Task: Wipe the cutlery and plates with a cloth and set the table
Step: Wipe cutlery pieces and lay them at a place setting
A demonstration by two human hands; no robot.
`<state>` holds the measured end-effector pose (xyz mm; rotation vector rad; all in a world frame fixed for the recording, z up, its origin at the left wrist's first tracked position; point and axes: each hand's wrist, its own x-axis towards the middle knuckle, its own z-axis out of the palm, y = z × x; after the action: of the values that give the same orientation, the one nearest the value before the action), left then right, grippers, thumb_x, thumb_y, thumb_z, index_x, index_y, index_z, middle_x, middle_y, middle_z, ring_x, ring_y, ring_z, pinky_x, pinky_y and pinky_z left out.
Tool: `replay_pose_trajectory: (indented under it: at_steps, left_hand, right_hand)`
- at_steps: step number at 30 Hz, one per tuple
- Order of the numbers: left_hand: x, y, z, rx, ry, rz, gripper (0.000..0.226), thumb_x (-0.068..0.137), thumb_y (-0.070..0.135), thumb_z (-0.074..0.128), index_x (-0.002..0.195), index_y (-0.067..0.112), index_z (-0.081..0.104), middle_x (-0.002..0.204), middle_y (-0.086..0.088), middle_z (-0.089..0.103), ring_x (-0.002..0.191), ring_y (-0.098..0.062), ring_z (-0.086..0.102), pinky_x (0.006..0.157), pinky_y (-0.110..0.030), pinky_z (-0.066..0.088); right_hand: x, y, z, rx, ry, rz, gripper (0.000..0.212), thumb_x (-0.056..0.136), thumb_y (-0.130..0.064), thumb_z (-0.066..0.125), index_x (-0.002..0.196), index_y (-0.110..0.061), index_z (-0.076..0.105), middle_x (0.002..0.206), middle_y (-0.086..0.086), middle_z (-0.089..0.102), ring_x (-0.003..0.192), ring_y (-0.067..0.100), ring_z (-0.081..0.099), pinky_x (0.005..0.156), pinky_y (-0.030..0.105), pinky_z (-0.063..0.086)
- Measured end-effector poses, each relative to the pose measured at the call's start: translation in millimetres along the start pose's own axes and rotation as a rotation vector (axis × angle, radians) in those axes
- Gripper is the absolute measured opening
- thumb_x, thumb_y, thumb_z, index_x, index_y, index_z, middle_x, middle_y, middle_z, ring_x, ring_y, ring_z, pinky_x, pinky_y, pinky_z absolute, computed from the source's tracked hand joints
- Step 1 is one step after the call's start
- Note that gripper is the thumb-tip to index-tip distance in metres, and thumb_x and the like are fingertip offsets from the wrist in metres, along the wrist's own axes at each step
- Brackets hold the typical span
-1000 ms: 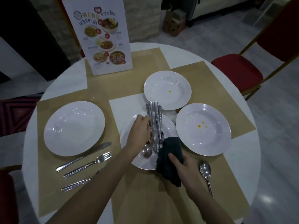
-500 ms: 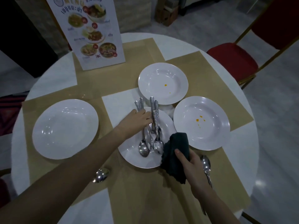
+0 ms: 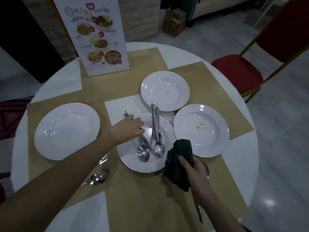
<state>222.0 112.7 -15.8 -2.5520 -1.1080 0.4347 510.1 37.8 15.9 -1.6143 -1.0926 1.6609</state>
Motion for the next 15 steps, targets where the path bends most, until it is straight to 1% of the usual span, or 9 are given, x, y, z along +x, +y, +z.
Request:
replay_pose_trajectory:
  at_steps: [2, 4, 5, 7, 9, 11, 12, 13, 15]
  left_hand:
    - [-3, 1, -6, 0.053, 0.049, -0.062, 0.023, 0.07, -0.004, 0.066, 0.072, 0.018, 0.059, 0.074, -0.001, 0.057, 0.069, -0.021, 0.053, 0.064, -0.033, 0.037]
    - [-7, -2, -18, 0.056, 0.138, -0.183, 0.023, 0.072, -0.007, 0.059, 0.076, 0.016, 0.06, 0.073, -0.002, 0.056, 0.069, -0.023, 0.051, 0.067, -0.035, 0.033]
    - [-9, -3, -26, 0.034, 0.149, -0.264, 0.024, 0.07, -0.007, 0.06, 0.079, 0.016, 0.061, 0.073, -0.003, 0.055, 0.069, -0.024, 0.051, 0.068, -0.036, 0.032]
    - [-14, 0, -43, -0.083, 0.143, -0.419, 0.029, 0.067, -0.005, 0.069, 0.085, 0.016, 0.065, 0.076, -0.004, 0.055, 0.071, -0.024, 0.053, 0.07, -0.036, 0.032]
    - [-17, 17, -59, -0.387, 0.153, -0.589, 0.022, 0.079, 0.006, 0.072, 0.097, 0.017, 0.066, 0.084, -0.003, 0.057, 0.071, -0.023, 0.056, 0.065, -0.034, 0.036]
    - [-16, 52, -86, -0.899, 0.192, -0.778, 0.012, 0.095, 0.018, 0.057, 0.104, 0.017, 0.065, 0.086, -0.003, 0.061, 0.071, -0.017, 0.057, 0.06, -0.031, 0.04]
    - [-14, 74, -100, -1.163, 0.244, -0.86, 0.013, 0.098, 0.019, 0.053, 0.1, 0.016, 0.065, 0.08, -0.004, 0.062, 0.066, -0.013, 0.055, 0.059, -0.029, 0.04]
    - [-12, 98, -113, -1.356, 0.313, -0.927, 0.014, 0.098, 0.019, 0.052, 0.095, 0.016, 0.065, 0.071, -0.004, 0.06, 0.06, -0.009, 0.052, 0.056, -0.026, 0.04]
    - [-7, 143, -137, -1.569, 0.409, -1.019, 0.018, 0.098, 0.018, 0.051, 0.089, 0.013, 0.065, 0.062, -0.004, 0.055, 0.051, -0.005, 0.047, 0.051, -0.02, 0.038]
  right_hand:
    - [-2, -1, -6, 0.007, 0.003, -0.007, 0.018, 0.094, -0.025, 0.06, 0.108, -0.017, 0.067, 0.095, -0.003, 0.075, 0.087, 0.014, 0.071, 0.077, 0.035, 0.059]
    - [-4, -2, -11, 0.04, 0.008, -0.002, 0.021, 0.094, -0.025, 0.06, 0.11, -0.014, 0.066, 0.097, 0.001, 0.075, 0.087, 0.015, 0.072, 0.073, 0.031, 0.059]
    - [-5, -2, -14, 0.07, 0.017, 0.004, 0.02, 0.094, -0.025, 0.06, 0.11, -0.014, 0.066, 0.097, 0.002, 0.075, 0.086, 0.016, 0.072, 0.07, 0.028, 0.059]
    - [-8, -2, -20, 0.137, 0.035, 0.005, 0.019, 0.094, -0.028, 0.06, 0.106, -0.016, 0.067, 0.096, 0.004, 0.075, 0.084, 0.017, 0.072, 0.064, 0.026, 0.058]
    - [-11, -3, -25, 0.22, 0.025, 0.015, 0.022, 0.093, -0.034, 0.059, 0.109, -0.019, 0.066, 0.099, 0.004, 0.075, 0.088, 0.02, 0.072, 0.067, 0.03, 0.059]
    - [-12, -3, -28, 0.326, -0.003, 0.036, 0.026, 0.092, -0.038, 0.058, 0.114, -0.025, 0.063, 0.106, 0.001, 0.074, 0.097, 0.022, 0.071, 0.079, 0.038, 0.058]
    - [-13, -1, -30, 0.365, -0.014, 0.045, 0.027, 0.091, -0.04, 0.058, 0.116, -0.028, 0.062, 0.11, 0.0, 0.073, 0.101, 0.022, 0.069, 0.085, 0.041, 0.057]
    - [-14, 0, -31, 0.396, -0.027, 0.053, 0.03, 0.09, -0.043, 0.059, 0.117, -0.03, 0.061, 0.115, 0.0, 0.071, 0.105, 0.022, 0.067, 0.09, 0.043, 0.054]
    - [-16, 5, -34, 0.432, -0.061, 0.063, 0.044, 0.084, -0.053, 0.062, 0.123, -0.032, 0.06, 0.122, 0.001, 0.068, 0.112, 0.024, 0.065, 0.099, 0.048, 0.049]
